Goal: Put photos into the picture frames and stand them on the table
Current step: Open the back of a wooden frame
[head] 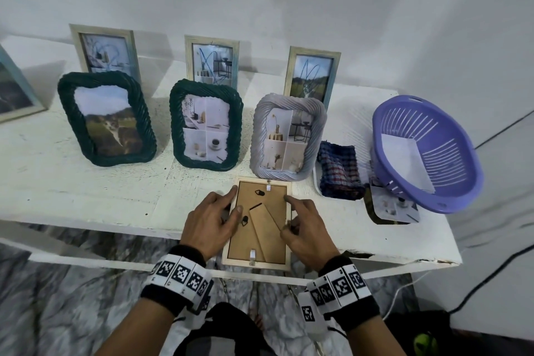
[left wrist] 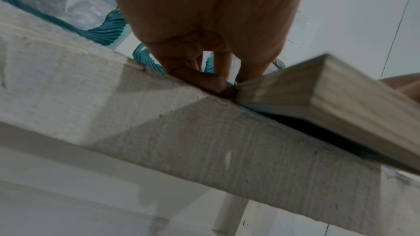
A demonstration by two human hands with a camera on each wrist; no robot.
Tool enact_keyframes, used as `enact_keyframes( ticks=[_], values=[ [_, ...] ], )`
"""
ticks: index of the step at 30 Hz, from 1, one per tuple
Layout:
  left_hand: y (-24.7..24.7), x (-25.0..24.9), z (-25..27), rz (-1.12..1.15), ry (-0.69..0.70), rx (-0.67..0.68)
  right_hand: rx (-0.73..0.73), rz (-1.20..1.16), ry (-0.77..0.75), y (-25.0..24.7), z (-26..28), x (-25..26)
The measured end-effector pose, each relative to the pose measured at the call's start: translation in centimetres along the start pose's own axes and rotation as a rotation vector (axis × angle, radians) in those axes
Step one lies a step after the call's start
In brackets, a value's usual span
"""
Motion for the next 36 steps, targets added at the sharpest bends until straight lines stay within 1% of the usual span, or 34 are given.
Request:
enact_keyframes(
  ticks=[3,6,8,10,13,16,19,22,24,27,28,31,33,36],
  values=[
    [-0.1,0.2,0.2,0.038,0.039,0.057,0.002,-0.040,-0.050,-0.3,0.3,-0.3],
    [-0.2,0.4,0.1,0.070,0.092,0.141,-0.012,-0.067,-0.046,-0.5,0.5,-0.7],
    [-0.4,0.6,0.1,0.082,0.114,0.154,-0.018,-0.067,-0.041,-0.5,0.5,-0.9],
    [-0.5,0.6,0.1,0.110,0.101,0.135,-0.022,-0.054,-0.041,-0.4,0.4,-0.8],
    [-0.7,0.4,0.3,0.084,0.062,0.041,-0.027,-0.042,-0.054,-0.2,0.4,-0.5],
    [-0.6,-0.3,0.6,0.054,-0.053,-0.041,-0.035,-0.008,-0.056,-0.2,0.4,-0.2],
    [-0.5,-0.7,0.7,0.083,-0.142,-0.070,-0.039,0.042,-0.052,0.1,0.4,0.4],
    [-0.7,-0.4,0.6,0.123,-0.133,-0.046,-0.040,0.132,-0.036,0.2,0.0,1.6],
    [-0.8,-0.1,0.6,0.151,-0.121,-0.024,-0.020,0.238,-0.046,0.3,-0.6,2.8],
    [-0.8,0.5,0.5,0.185,-0.140,-0.017,0.087,0.566,-0.096,1.4,-1.7,3.7],
    [-0.8,0.5,0.5,0.186,-0.139,-0.022,0.107,0.637,-0.105,1.7,-1.9,3.7],
    [-0.8,0.6,0.5,0.204,-0.132,-0.023,0.116,0.719,-0.086,2.0,-2.9,3.1],
    [-0.9,0.5,0.6,0.216,-0.127,-0.014,0.154,0.799,-0.097,2.5,-3.4,2.5],
    [-1.1,0.4,0.6,0.232,-0.115,-0.008,0.186,0.792,-0.129,2.6,-3.3,3.0]
  ],
)
Point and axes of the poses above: each hand's wrist, its own z-axis away from the middle knuckle, its own y-axis out of the palm, x = y × z, the point moved 6 cm from there along -z, towards the middle knuckle, and after that the axes turned 13 degrees about -z, right-handed, at the moved point
